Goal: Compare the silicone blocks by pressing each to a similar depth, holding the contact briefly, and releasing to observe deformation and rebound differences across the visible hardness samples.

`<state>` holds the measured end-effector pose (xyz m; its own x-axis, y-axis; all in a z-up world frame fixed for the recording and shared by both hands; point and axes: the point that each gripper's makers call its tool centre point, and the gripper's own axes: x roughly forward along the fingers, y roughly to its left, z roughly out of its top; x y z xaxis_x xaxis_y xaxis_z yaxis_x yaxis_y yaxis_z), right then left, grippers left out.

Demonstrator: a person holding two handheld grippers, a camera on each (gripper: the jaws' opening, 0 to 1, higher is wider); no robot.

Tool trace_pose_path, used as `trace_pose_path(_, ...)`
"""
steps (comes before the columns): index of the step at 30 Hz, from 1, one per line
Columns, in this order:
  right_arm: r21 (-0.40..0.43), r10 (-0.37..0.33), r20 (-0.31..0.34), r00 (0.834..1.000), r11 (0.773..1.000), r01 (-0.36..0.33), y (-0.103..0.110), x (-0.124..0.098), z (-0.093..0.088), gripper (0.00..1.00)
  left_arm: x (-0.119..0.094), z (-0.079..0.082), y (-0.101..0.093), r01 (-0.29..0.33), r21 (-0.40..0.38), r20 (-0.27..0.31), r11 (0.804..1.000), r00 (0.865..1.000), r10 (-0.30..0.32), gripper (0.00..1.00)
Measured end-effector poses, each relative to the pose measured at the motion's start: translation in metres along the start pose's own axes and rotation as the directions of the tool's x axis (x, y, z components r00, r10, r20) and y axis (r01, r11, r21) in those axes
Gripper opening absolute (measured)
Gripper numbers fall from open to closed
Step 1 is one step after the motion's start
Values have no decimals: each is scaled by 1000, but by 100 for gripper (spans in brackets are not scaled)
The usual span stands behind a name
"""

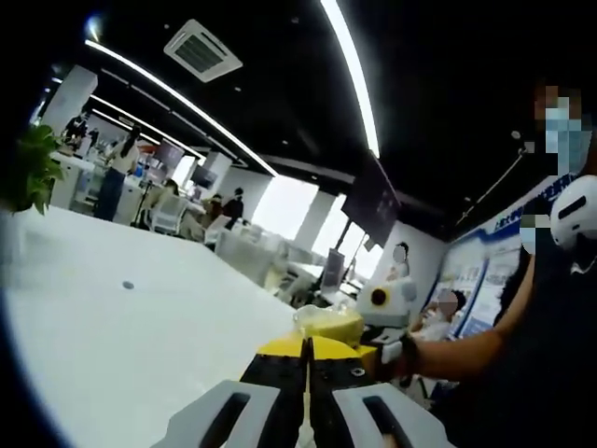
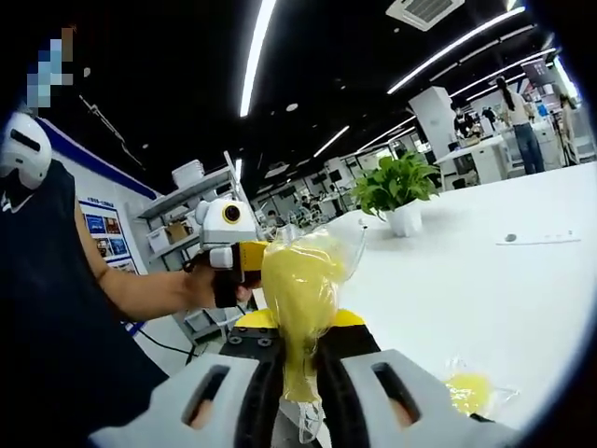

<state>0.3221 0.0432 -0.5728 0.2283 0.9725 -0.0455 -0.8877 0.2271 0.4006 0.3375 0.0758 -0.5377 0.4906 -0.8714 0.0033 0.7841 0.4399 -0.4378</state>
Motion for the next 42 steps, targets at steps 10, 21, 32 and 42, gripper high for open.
trace_pose_path(10, -43, -51, 12, 999, 998, 51, -10, -3, 2, 17, 4, 10, -8, 43, -25, 28, 999, 999, -42, 0)
trace_pose_path(21, -26, -67, 28, 997, 997, 67, -19, -5, -7, 29, 6, 12, -9, 60, -44, 31, 997, 998, -59, 0)
trace_pose_path(32, -10, -81, 42, 996, 997, 81, -29, -4, -8, 45, 7, 21, -13, 86, -38, 46, 996, 995, -84, 0)
trace_pose_path(42, -12, -105, 43, 994, 994, 105, -38, -5, -5, 58, 6, 31, -10, 78, -47, 76, 996, 994, -74, 0)
